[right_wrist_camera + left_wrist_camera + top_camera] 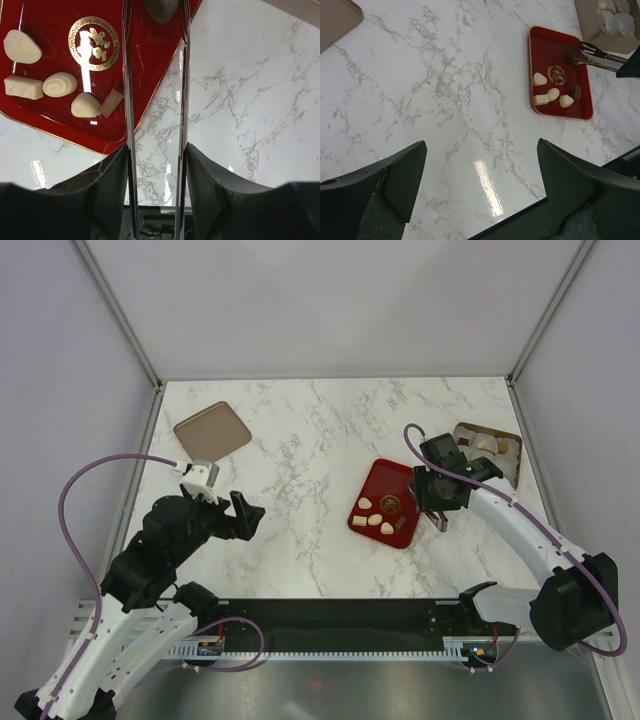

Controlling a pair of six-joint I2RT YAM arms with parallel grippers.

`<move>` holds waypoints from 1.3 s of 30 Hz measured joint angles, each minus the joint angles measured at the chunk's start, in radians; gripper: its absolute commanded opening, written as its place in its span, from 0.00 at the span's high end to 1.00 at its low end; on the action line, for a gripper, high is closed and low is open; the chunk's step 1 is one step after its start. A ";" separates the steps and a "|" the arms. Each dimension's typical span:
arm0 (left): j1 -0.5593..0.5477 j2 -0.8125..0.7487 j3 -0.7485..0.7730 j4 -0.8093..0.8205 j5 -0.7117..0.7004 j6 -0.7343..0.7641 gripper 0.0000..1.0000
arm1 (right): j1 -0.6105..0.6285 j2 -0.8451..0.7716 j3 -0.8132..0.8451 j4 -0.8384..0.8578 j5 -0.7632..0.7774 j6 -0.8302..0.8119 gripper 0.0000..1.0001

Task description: Pack the chocolate

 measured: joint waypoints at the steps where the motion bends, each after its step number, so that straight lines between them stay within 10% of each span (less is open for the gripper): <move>1: 0.000 0.000 0.000 0.000 0.000 0.000 0.00 | 0.000 0.000 0.000 0.000 -0.004 0.001 0.47; 29: 0.000 -0.003 0.000 0.000 0.000 0.000 0.00 | -0.010 0.026 0.230 0.002 -0.042 0.015 0.67; 39: 0.000 -0.004 0.000 0.000 0.000 0.000 0.00 | -0.239 0.051 0.336 -0.028 0.023 -0.005 0.68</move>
